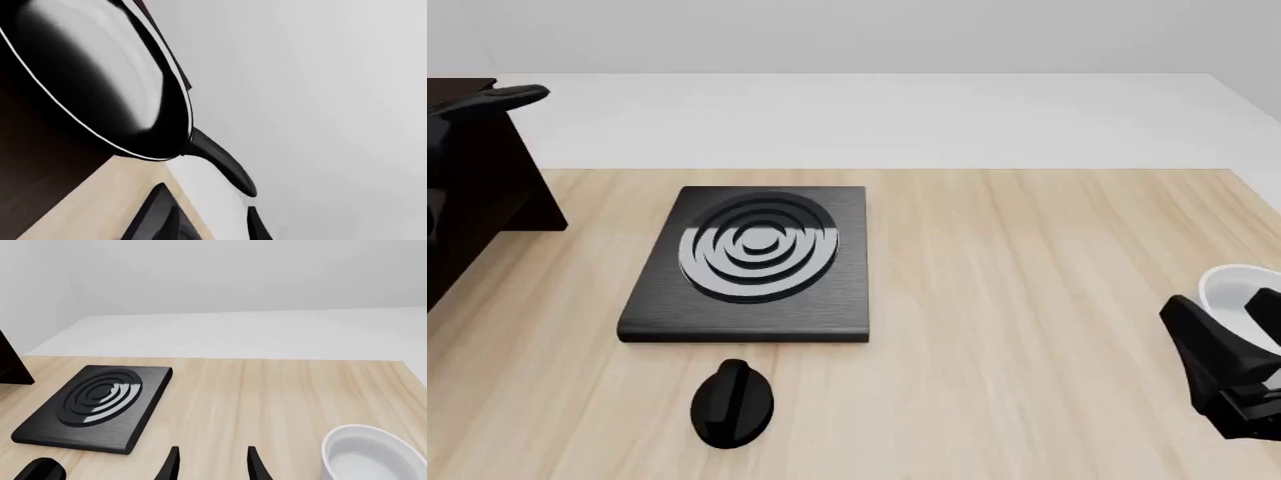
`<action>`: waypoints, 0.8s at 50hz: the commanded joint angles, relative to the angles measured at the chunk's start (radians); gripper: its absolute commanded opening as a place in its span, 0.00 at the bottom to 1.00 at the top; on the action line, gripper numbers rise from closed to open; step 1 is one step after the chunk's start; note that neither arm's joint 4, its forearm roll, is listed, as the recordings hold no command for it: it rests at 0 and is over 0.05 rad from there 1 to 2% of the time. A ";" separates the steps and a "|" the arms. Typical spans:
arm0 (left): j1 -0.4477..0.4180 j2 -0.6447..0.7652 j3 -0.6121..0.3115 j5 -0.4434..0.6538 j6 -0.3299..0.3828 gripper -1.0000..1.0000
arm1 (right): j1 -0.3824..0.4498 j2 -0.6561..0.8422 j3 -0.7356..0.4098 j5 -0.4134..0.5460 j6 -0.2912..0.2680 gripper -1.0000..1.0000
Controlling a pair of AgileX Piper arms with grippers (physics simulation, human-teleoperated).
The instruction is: Put the frying pan on the cabinet shelf.
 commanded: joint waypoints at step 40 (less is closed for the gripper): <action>-0.090 -0.319 0.009 0.376 0.865 1.00 | -0.006 -0.027 0.000 0.012 -0.007 1.00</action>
